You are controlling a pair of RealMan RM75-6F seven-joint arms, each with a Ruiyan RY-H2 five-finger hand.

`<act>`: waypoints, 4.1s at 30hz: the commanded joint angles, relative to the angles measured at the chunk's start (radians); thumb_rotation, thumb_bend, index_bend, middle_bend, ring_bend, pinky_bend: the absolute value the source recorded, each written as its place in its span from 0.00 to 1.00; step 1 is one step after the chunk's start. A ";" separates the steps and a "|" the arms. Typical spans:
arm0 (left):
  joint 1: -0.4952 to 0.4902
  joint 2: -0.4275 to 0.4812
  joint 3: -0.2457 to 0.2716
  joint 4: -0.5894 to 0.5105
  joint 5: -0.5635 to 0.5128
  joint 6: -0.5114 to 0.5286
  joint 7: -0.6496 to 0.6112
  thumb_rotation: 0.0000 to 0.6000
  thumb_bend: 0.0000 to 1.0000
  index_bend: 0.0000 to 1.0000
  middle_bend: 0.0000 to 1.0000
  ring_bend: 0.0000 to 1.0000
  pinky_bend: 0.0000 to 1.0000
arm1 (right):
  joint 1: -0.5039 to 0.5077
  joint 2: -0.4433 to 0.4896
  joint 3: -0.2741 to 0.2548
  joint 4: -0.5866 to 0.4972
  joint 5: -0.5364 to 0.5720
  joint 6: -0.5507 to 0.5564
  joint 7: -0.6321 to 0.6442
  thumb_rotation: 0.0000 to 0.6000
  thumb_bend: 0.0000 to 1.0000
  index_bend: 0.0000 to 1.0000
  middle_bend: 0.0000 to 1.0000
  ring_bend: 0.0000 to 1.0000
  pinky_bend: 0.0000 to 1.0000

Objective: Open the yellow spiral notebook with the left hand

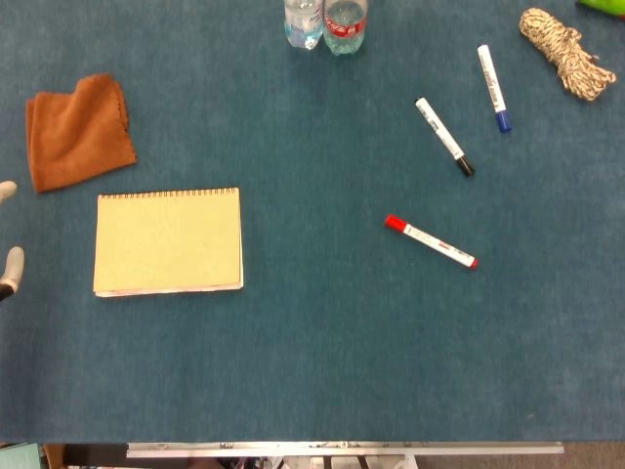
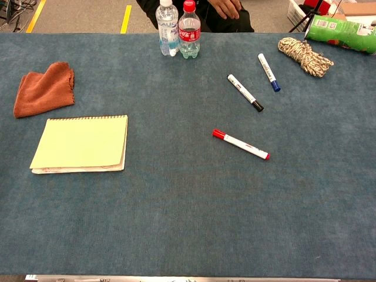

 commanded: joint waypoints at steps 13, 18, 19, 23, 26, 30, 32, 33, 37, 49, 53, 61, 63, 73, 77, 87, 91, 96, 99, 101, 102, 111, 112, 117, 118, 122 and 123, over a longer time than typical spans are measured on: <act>-0.019 0.018 0.007 0.012 0.010 -0.038 -0.035 1.00 0.38 0.19 0.09 0.00 0.00 | 0.001 0.011 0.011 -0.005 0.000 0.014 -0.004 1.00 0.27 0.38 0.30 0.18 0.30; -0.059 0.041 0.022 0.019 0.034 -0.111 -0.094 1.00 0.38 0.19 0.15 0.04 0.00 | 0.002 0.018 0.015 -0.015 -0.002 0.018 -0.011 1.00 0.27 0.38 0.30 0.18 0.30; -0.074 0.047 0.025 0.019 0.039 -0.136 -0.122 1.00 0.37 0.19 0.17 0.06 0.00 | 0.002 0.020 0.015 -0.016 -0.002 0.017 -0.012 1.00 0.27 0.38 0.30 0.18 0.30; -0.128 0.060 0.025 0.030 0.044 -0.223 -0.206 1.00 0.35 0.19 0.23 0.13 0.00 | 0.001 0.023 0.015 -0.020 0.001 0.016 -0.017 1.00 0.27 0.38 0.30 0.18 0.30; -0.173 0.058 0.019 0.043 0.043 -0.284 -0.253 1.00 0.34 0.19 0.24 0.14 0.00 | 0.001 0.025 0.016 -0.023 0.004 0.017 -0.018 1.00 0.27 0.38 0.30 0.18 0.30; -0.231 0.049 0.012 0.053 0.024 -0.376 -0.289 0.97 0.33 0.22 0.24 0.14 0.00 | -0.001 0.028 0.016 -0.026 0.004 0.018 -0.019 1.00 0.27 0.38 0.30 0.18 0.30; -0.266 0.047 0.008 0.048 0.005 -0.436 -0.290 0.81 0.32 0.23 0.24 0.14 0.00 | 0.000 0.029 0.016 -0.027 0.006 0.016 -0.021 1.00 0.27 0.38 0.30 0.18 0.30; -0.279 0.044 0.006 0.045 -0.003 -0.459 -0.288 0.67 0.31 0.23 0.23 0.14 0.00 | 0.000 0.029 0.016 -0.028 0.006 0.016 -0.022 1.00 0.27 0.38 0.30 0.18 0.30; -0.334 0.027 -0.007 0.034 -0.039 -0.540 -0.270 0.28 0.28 0.23 0.21 0.13 0.00 | 0.000 0.028 0.016 -0.027 0.008 0.015 -0.023 1.00 0.27 0.38 0.30 0.18 0.30; -0.449 -0.076 -0.047 0.055 -0.144 -0.657 -0.154 0.03 0.25 0.23 0.19 0.01 0.00 | 0.005 0.019 0.016 -0.011 0.023 -0.005 -0.019 1.00 0.27 0.38 0.30 0.18 0.30; -0.481 -0.119 -0.051 0.083 -0.177 -0.688 -0.112 0.03 0.25 0.23 0.19 0.00 0.00 | 0.006 0.018 0.016 -0.004 0.030 -0.011 -0.014 1.00 0.27 0.38 0.30 0.18 0.30; -0.536 -0.199 -0.055 0.156 -0.267 -0.738 -0.013 0.03 0.25 0.23 0.22 0.00 0.00 | 0.002 0.020 0.018 0.007 0.039 -0.010 -0.002 1.00 0.27 0.38 0.30 0.18 0.30; -0.545 -0.211 -0.053 0.171 -0.293 -0.750 0.007 0.03 0.25 0.23 0.23 0.00 0.00 | 0.000 0.020 0.017 0.010 0.042 -0.010 0.000 1.00 0.27 0.38 0.30 0.18 0.30; -0.568 -0.240 -0.033 0.192 -0.350 -0.773 0.047 0.03 0.25 0.23 0.23 0.00 0.00 | -0.007 0.017 0.016 0.018 0.043 -0.006 0.009 1.00 0.27 0.38 0.30 0.18 0.30; -0.575 -0.248 -0.030 0.193 -0.358 -0.772 0.054 0.04 0.25 0.23 0.23 0.00 0.00 | -0.010 0.017 0.015 0.021 0.044 -0.004 0.012 1.00 0.27 0.38 0.30 0.18 0.30; -0.579 -0.203 -0.007 0.113 -0.349 -0.793 0.024 0.03 0.25 0.23 0.27 0.00 0.00 | -0.018 0.012 0.012 0.033 0.043 0.002 0.022 1.00 0.27 0.38 0.30 0.18 0.30; -0.565 -0.164 0.017 0.050 -0.314 -0.783 0.012 0.05 0.25 0.23 0.27 0.00 0.00 | -0.020 0.010 0.012 0.035 0.039 0.007 0.025 1.00 0.27 0.38 0.30 0.18 0.30; -0.539 -0.107 0.071 -0.036 -0.253 -0.771 -0.002 0.05 0.25 0.23 0.29 0.00 0.00 | -0.022 0.008 0.011 0.038 0.033 0.012 0.029 1.00 0.27 0.38 0.30 0.18 0.30; -0.515 -0.065 0.094 -0.088 -0.203 -0.739 -0.027 0.07 0.25 0.23 0.30 0.00 0.00 | -0.023 0.007 0.013 0.040 0.029 0.017 0.033 1.00 0.27 0.38 0.30 0.18 0.30; -0.491 -0.037 0.105 -0.115 -0.153 -0.694 -0.053 0.16 0.25 0.23 0.30 0.00 0.00 | -0.022 0.007 0.013 0.041 0.028 0.017 0.035 1.00 0.27 0.38 0.30 0.18 0.30; -0.479 -0.026 0.111 -0.121 -0.127 -0.669 -0.065 0.41 0.25 0.21 0.28 0.00 0.00 | -0.021 0.006 0.013 0.041 0.027 0.016 0.035 1.00 0.27 0.38 0.30 0.18 0.30; -0.353 0.025 0.188 -0.021 0.074 -0.432 -0.052 1.00 0.26 0.01 0.10 0.00 0.00 | -0.005 0.000 0.014 0.035 0.017 -0.003 0.024 1.00 0.27 0.38 0.30 0.18 0.30; -0.346 0.024 0.192 -0.008 0.078 -0.425 -0.052 1.00 0.26 0.00 0.08 0.00 0.00 | -0.003 0.000 0.015 0.033 0.014 -0.004 0.022 1.00 0.27 0.38 0.30 0.18 0.30; -0.315 0.007 0.215 0.059 0.085 -0.415 -0.024 1.00 0.26 0.00 0.02 0.00 0.00 | 0.007 0.001 0.015 0.013 0.003 -0.008 0.000 1.00 0.27 0.38 0.30 0.18 0.30; -0.310 0.003 0.219 0.069 0.086 -0.416 -0.019 1.00 0.26 0.00 0.02 0.00 0.00 | 0.008 0.002 0.016 0.009 0.002 -0.007 -0.004 1.00 0.27 0.38 0.30 0.18 0.30; -0.291 -0.033 0.222 0.116 0.092 -0.405 -0.021 1.00 0.26 0.00 0.00 0.00 0.00 | 0.007 0.006 0.015 -0.006 0.001 -0.003 -0.019 1.00 0.27 0.38 0.30 0.18 0.30; -0.288 -0.043 0.221 0.129 0.097 -0.400 -0.020 1.00 0.26 0.00 0.00 0.00 0.00 | 0.006 0.008 0.014 -0.009 0.000 -0.002 -0.021 1.00 0.27 0.38 0.30 0.18 0.30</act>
